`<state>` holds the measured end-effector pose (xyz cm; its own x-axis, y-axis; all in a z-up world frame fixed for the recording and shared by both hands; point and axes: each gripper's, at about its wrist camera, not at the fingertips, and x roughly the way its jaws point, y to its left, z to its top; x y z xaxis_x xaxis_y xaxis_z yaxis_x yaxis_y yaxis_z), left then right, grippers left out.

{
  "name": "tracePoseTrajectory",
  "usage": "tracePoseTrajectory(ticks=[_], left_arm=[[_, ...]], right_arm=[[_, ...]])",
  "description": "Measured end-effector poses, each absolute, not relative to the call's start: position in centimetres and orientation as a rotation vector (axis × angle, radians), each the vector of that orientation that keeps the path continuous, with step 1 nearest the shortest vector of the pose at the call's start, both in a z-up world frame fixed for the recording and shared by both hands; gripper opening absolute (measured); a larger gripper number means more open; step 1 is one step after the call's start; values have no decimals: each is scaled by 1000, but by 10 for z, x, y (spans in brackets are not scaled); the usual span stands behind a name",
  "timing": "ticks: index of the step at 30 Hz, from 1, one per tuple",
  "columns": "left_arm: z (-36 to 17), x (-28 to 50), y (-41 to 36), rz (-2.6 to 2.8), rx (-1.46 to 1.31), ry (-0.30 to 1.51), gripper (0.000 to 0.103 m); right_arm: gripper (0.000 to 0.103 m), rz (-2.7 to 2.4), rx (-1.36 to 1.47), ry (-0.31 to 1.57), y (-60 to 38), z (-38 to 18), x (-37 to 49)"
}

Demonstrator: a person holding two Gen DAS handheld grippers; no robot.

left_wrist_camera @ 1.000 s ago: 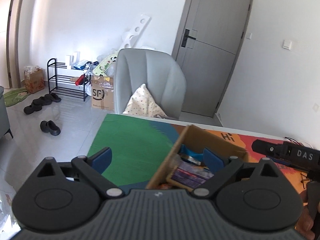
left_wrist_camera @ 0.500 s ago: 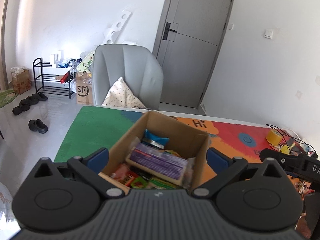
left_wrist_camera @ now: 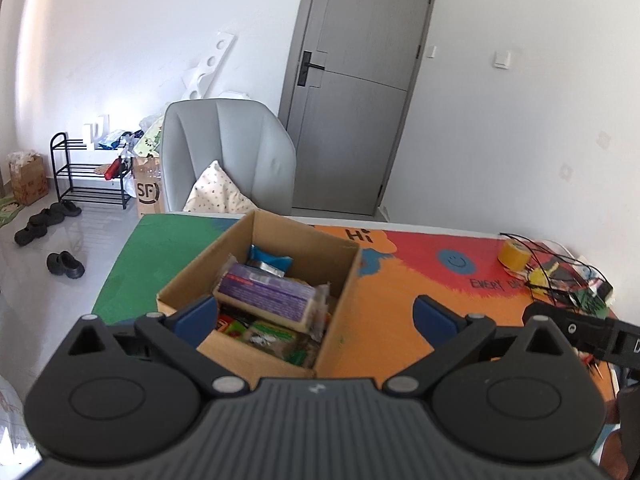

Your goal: Organize snacks

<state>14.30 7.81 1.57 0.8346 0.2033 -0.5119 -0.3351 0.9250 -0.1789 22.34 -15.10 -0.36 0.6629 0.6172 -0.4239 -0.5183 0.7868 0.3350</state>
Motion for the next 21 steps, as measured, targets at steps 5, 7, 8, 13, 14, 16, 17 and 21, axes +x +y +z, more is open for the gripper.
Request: tracePoseTrajectory(ticks=[5,7,8,13,14,16,17,21], left_arm=[[18,127,63,277,-237,501,103],[20,120,58,270,-223,492,103],[21,117,55,267,-221,491,103],[23,98,45,254,-204,482,103],[23,93,43,258,-199,480,103],[24,86,39,260,-190,484,103],[25,83,38,259,-185,483,103],[29,66,35,263,-171,469,103]], right_arm=[[103,632,190,539,-164,-2,208],[103,633,188,535,-169,-1,200],[103,637,184,531,-170,-1,196],[103,640,161,516,-176,4,174],[103,638,152,514,-177,4,170],[103,633,126,514,-178,8,161],[103,633,117,507,-179,10,157],[103,627,93,476,-187,19,138]])
